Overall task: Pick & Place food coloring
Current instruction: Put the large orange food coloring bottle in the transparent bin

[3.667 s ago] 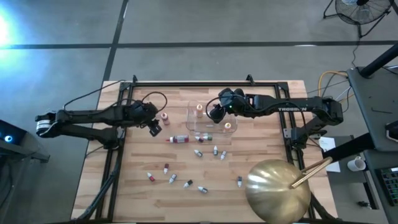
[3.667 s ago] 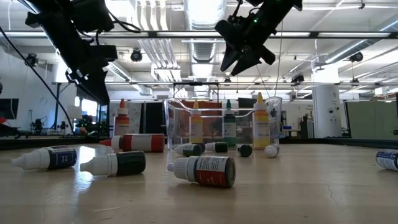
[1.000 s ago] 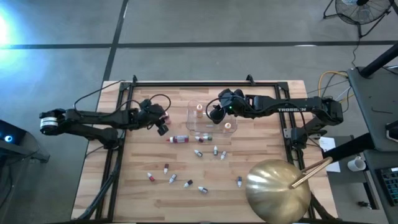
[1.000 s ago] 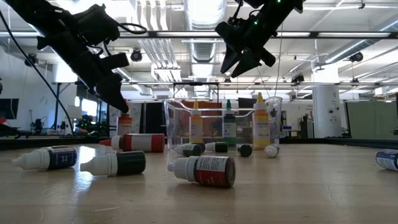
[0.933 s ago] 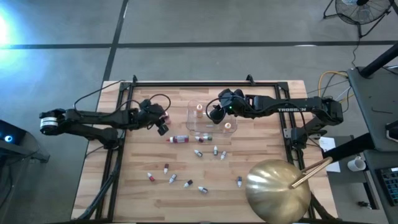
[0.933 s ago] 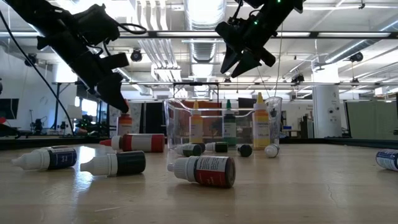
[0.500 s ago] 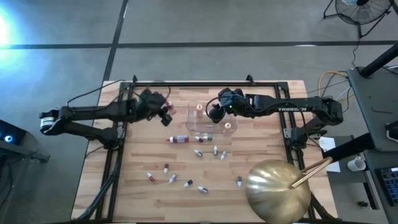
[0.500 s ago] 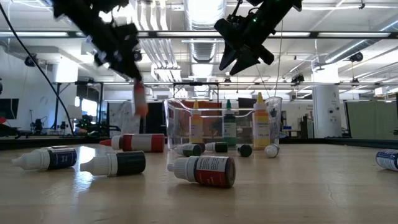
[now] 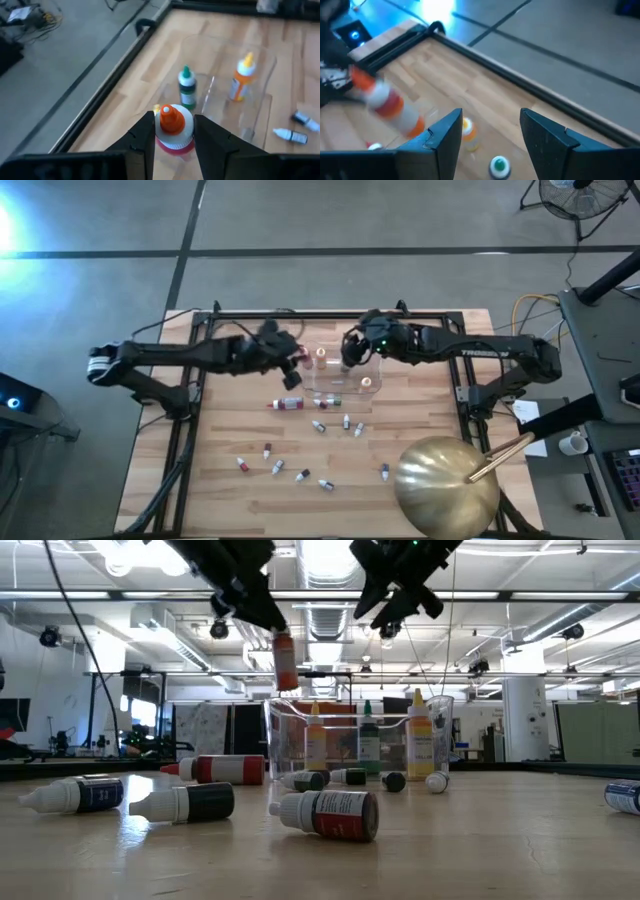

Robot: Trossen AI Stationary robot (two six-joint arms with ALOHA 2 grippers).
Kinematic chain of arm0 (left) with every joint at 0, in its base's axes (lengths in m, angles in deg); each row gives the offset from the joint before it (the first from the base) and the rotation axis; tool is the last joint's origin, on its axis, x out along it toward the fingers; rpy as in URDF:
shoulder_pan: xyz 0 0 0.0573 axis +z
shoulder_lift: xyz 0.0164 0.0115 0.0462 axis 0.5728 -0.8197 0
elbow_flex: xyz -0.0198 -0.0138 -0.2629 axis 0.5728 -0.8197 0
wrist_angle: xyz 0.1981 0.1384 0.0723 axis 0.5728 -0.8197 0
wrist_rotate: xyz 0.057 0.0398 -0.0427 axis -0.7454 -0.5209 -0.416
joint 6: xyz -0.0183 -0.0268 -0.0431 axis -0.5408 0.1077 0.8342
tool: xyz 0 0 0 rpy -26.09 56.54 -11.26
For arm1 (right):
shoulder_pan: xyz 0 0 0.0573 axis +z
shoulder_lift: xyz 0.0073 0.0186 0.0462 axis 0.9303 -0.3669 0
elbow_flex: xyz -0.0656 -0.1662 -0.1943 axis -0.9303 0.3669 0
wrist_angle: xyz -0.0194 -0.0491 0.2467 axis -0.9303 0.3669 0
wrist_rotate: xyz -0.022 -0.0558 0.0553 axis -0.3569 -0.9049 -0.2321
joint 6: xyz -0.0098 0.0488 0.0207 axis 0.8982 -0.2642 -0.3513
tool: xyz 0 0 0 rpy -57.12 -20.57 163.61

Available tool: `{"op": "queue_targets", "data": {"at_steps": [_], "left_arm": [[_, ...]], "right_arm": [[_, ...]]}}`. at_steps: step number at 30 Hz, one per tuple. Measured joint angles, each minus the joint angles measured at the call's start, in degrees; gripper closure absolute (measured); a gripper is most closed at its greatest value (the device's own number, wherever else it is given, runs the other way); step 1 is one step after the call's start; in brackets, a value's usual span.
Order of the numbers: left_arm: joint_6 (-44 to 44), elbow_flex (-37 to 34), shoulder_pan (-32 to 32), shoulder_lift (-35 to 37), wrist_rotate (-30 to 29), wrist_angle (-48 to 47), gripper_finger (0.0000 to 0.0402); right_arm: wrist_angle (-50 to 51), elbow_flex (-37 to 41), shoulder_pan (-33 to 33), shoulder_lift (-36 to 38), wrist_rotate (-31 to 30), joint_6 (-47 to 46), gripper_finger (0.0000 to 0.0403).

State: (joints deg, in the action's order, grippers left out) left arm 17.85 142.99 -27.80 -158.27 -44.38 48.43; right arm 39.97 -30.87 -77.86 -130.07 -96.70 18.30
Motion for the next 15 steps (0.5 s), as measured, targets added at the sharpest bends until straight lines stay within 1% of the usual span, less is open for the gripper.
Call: {"op": "queue_targets", "data": {"at_steps": [6,9,15], "left_arm": [[-2.0,3.1,-2.4,-6.5,-0.4,1.8,0.0316],[-1.5,3.0,-2.5,-8.9,-0.4,2.2,0.0316],[1.4,1.3,-2.5,-13.4,-1.1,3.7,0.0316]], "right_arm": [[2.4,0.3,0.0,2.0,-0.7,0.4,0.0211],[5.3,0.5,0.2,2.0,-0.6,-1.0,0.0211],[6.3,1.3,0.9,1.9,-0.6,-2.9,0.0211]]}}
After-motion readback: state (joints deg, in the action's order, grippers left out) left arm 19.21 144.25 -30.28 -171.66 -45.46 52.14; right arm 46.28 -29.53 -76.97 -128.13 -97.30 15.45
